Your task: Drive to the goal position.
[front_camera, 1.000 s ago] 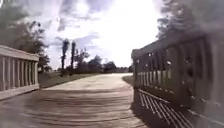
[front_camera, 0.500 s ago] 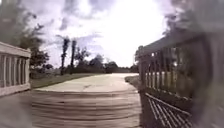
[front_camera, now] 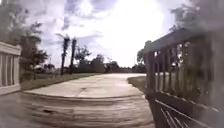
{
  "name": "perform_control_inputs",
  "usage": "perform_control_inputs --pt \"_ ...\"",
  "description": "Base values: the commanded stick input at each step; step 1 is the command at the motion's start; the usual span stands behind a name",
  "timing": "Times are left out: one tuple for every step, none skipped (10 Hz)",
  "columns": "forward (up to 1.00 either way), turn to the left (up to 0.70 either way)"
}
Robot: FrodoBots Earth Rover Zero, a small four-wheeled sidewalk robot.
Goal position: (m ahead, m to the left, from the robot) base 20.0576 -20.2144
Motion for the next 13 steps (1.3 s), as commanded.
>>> perform_control_inputs --pt "1.0 0.0" --pt "1.0 0.0" --pt "1.0 0.0" --pt "1.0 0.0" --pt "1.0 0.0" --pt "1.0 0.0" --pt "1.0 0.0" --pt "1.0 0.0" --pt "1.0 0.0" --pt "1.0 0.0" --pt "1.0 0.0" --pt "1.0 0.0" --pt "1.0 0.0"
